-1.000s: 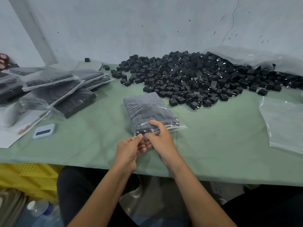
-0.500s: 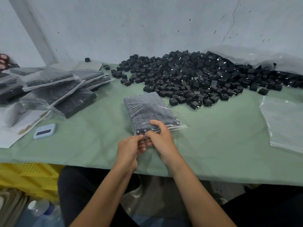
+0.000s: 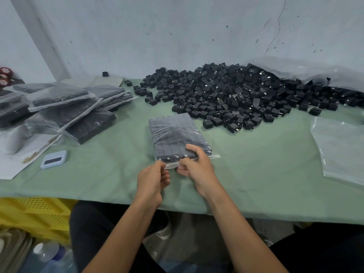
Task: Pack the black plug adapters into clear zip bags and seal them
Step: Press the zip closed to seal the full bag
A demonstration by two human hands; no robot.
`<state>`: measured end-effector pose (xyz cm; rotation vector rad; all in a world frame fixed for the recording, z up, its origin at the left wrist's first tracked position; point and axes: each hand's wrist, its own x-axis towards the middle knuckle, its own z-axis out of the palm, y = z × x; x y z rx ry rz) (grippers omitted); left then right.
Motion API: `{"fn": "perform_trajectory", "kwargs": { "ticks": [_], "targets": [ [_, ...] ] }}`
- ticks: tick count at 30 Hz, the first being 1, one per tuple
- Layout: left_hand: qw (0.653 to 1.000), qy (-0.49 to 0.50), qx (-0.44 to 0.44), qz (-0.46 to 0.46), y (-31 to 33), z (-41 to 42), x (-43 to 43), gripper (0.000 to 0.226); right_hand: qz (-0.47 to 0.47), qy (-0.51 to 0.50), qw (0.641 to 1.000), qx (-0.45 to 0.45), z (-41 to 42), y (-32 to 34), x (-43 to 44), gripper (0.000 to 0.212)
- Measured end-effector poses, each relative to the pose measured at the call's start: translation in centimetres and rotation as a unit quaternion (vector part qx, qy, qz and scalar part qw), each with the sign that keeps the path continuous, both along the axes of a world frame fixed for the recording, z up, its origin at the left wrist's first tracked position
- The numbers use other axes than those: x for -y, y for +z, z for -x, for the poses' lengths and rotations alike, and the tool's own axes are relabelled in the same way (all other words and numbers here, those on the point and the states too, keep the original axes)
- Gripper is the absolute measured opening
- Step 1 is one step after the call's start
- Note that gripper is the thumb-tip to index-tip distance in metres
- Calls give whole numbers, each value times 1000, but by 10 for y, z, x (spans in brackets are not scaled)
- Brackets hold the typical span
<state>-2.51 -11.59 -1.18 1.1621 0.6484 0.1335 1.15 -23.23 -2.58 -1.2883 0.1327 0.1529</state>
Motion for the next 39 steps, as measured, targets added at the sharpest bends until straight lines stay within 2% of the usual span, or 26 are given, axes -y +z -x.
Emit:
{"fn": "perform_trajectory", "kwargs": {
  "ticks": [7, 13, 16, 20, 23, 27, 31, 39],
  "targets": [
    [1000, -19, 10, -9, 1, 1, 4, 16, 3, 12, 1000, 6, 1, -1, 0, 50],
    [999, 22, 17, 37, 1, 0, 4, 14, -15, 28, 999, 9, 4, 2, 2, 43],
    [998, -8, 7, 64, 4, 0, 2, 12, -14, 25, 999, 13, 4, 3, 2, 43],
    [998, -48, -5, 31, 5, -4, 1, 11, -16, 34, 999, 13, 5, 1, 2, 42],
    [1000, -23, 10, 14, 4, -6, 1, 16, -22, 29, 999, 13, 5, 0, -1, 39],
    [999, -4, 15, 45, 3, -6, -1, 15, -13, 23, 999, 20, 5, 1, -3, 45],
    [998, -56, -5, 31, 5, -6, 0, 13, -13, 29, 999, 32, 6, 1, -3, 44],
    [1000, 9, 15, 12, 13, -21, -11, 17, -32, -20, 999, 38, 1, -1, -2, 41]
  ]
}}
